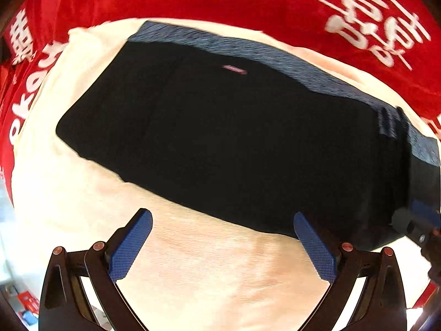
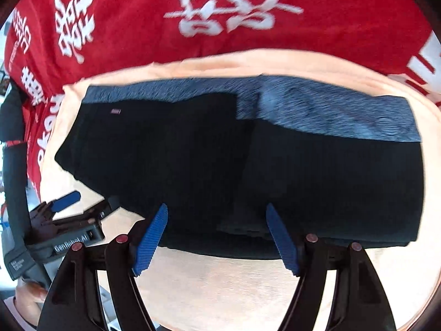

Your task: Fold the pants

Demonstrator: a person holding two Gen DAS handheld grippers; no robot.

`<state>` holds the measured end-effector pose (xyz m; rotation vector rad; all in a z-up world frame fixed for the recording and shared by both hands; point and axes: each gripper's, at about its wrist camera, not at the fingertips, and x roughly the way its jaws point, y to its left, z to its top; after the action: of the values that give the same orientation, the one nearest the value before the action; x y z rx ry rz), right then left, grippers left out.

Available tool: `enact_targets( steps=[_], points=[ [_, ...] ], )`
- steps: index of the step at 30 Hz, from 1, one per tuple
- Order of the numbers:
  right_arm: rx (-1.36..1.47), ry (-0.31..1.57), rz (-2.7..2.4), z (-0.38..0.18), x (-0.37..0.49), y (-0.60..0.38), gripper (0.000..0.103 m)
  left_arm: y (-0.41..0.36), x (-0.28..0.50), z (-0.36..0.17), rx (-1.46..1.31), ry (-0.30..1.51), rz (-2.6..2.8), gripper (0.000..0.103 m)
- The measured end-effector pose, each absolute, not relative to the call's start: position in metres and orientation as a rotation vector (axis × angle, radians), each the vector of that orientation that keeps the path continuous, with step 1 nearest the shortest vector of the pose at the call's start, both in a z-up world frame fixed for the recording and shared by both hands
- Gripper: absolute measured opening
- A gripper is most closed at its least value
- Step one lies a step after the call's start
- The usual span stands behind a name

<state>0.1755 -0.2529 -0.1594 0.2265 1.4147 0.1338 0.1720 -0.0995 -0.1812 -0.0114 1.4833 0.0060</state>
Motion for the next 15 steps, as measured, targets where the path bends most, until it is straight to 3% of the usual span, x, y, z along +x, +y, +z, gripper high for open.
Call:
enact_targets(
  steps=[15],
  points=[
    [0.150,1.446,0.116,-0.167,0.173,-0.240,0.082,-0.045,0.163,-0.211,-0.003,1.501,0.080,0.103]
  ],
)
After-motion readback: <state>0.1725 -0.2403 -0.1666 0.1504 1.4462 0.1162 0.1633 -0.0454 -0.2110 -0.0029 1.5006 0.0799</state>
